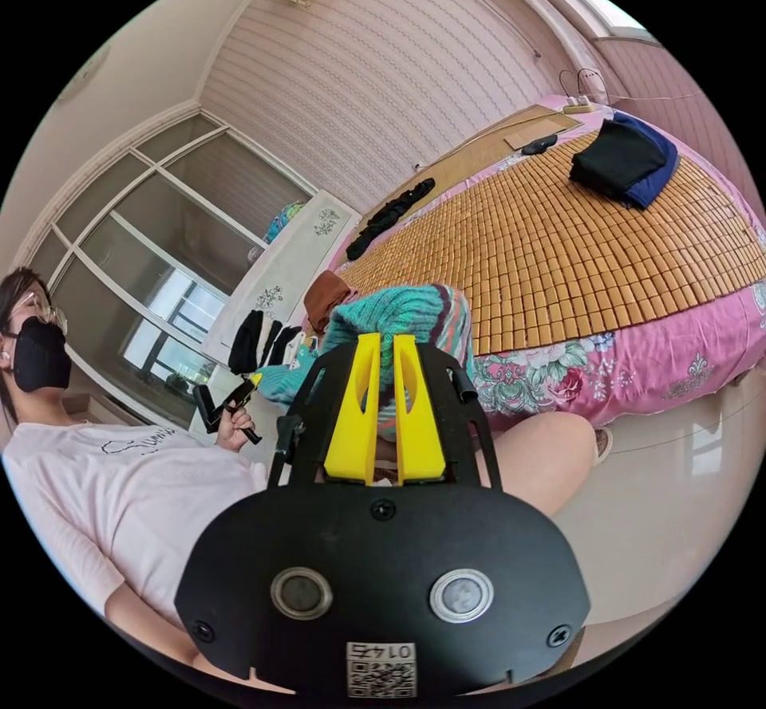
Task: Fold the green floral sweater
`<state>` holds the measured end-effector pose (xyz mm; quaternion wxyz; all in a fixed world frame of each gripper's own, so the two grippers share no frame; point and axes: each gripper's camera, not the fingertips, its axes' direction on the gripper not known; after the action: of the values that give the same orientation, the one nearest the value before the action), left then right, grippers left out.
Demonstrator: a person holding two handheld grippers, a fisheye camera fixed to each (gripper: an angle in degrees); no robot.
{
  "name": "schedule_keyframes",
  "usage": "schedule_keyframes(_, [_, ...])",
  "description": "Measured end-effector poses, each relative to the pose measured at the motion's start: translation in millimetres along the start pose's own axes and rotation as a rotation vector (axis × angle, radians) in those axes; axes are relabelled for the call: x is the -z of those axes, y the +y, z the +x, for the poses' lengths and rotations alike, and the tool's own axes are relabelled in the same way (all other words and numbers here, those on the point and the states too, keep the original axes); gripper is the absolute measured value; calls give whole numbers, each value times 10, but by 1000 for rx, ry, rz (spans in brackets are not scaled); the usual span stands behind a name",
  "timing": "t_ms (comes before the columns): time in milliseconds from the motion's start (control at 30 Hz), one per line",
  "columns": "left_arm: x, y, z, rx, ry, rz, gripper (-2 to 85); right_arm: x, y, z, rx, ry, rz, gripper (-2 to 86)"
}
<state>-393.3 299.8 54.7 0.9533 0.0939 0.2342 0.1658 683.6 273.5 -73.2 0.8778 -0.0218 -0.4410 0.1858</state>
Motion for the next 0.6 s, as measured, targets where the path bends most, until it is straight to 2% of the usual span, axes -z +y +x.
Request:
schedule_keyframes(167, [47,-102,-303,54,60,12,-10,-57,-44,134,-76,-46,15,17])
schedule_keyframes(267, [-156,-460,-464,60,84,2,-10,-251,-468,148,-58,-68,1,16])
schedule_keyframes(367, [-480,-1188,-611,18,16,-26,-10,-623,-1320,-49,36,-90,-65,13])
schedule_keyframes(433, [-558,-1689,-656,35,-30,-2,-10,-821,-2091,-489,187,-40,-53,12])
schedule_keyframes(500, [-410,-2222,-644,55,-61,77,-10,-768,-2610,-846,229,-74,41,11])
schedule_keyframes(600, [262,-2965,-471,31,-49,338,-10,-364,-3220,-1409,297,-170,259,11])
